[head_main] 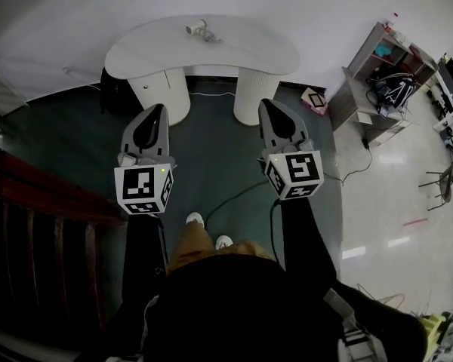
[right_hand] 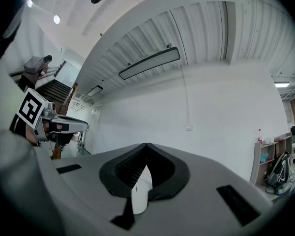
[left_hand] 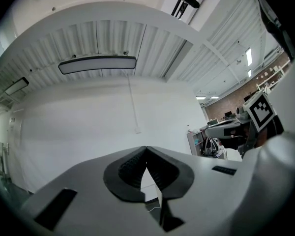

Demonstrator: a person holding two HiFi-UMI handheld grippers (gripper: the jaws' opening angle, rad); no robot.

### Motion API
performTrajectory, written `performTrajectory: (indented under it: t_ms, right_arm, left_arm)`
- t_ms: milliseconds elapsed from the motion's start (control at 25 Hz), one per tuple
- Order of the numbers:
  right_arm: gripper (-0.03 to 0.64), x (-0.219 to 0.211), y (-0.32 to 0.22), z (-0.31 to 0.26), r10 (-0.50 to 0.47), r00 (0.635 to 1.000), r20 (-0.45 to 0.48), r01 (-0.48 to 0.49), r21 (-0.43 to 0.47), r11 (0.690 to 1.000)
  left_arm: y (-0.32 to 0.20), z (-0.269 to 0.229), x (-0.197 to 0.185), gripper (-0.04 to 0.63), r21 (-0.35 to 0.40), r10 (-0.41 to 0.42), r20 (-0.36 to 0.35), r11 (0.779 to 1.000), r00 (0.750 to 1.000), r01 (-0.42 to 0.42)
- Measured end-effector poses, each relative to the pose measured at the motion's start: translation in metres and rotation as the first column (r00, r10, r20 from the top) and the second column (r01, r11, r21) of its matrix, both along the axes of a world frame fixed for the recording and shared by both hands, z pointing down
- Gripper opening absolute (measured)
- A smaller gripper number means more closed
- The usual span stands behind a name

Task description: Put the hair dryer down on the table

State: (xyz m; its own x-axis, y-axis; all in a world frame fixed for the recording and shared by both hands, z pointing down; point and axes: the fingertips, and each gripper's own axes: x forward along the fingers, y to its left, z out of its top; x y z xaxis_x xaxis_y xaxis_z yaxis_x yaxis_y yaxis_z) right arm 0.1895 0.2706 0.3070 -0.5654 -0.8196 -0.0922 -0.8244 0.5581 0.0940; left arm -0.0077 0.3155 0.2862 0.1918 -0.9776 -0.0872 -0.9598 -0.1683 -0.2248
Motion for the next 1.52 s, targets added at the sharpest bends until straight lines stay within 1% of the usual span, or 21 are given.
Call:
performTrajectory:
  t_ms: [160,360,480,680,880,1040,1400,1520]
  right_arm:
    - [0.025,-0.006,-0.012,0.0,0.006,1.0,0.001,-0.006,-0.003,1.0]
    - [0.025,-0.016,-0.04,0.002,0.019,1.0,-0.006,-0.02,-0.014,1.0]
    - [0.025,-0.027,-0.065,0.002,0.028,0.999,-0.023,-0.029,-0.018,0.999]
    - [0.025,-0.057,-0.112,-0.008,-0.006,0.999,-0.043,0.006,0.013,1.0]
    - [0.025,-0.083,-0.167,-0.014,0.028,0.996,-0.089,-0.025,0.035,0.999]
    - [0.025,-0.104,-0.212,-0.025,0.052,0.995,-0.079,-0.05,0.034,0.998]
    - [0.026,-0.142,-0.296,-0.021,0.104,0.992,-0.078,-0.103,0.02,0.995]
    - [0.025,-0.152,-0.315,-0.019,0.112,0.992,-0.06,-0.111,0.013,0.994]
  left_arm:
    - [-0.012,-0.006,-0.007,0.015,0.016,0.0,0.009,1.0,1.0,0.0]
    - [-0.047,-0.008,-0.014,0.015,0.02,0.023,0.011,1.0,1.0,-0.023]
    - [-0.077,-0.007,-0.019,0.015,0.016,0.039,0.014,0.999,0.999,-0.039]
    - [-0.135,-0.017,-0.037,0.015,0.053,0.053,0.013,0.997,0.998,-0.054]
    - [-0.197,-0.019,-0.054,0.015,0.045,0.094,0.021,0.994,0.995,-0.095]
    - [-0.242,-0.03,-0.075,0.015,0.056,0.115,0.031,0.992,0.993,-0.117]
    - [-0.331,-0.022,-0.128,0.015,0.029,0.133,0.041,0.991,0.99,-0.134]
    - [-0.35,-0.025,-0.139,0.015,0.051,0.143,0.032,0.988,0.989,-0.145]
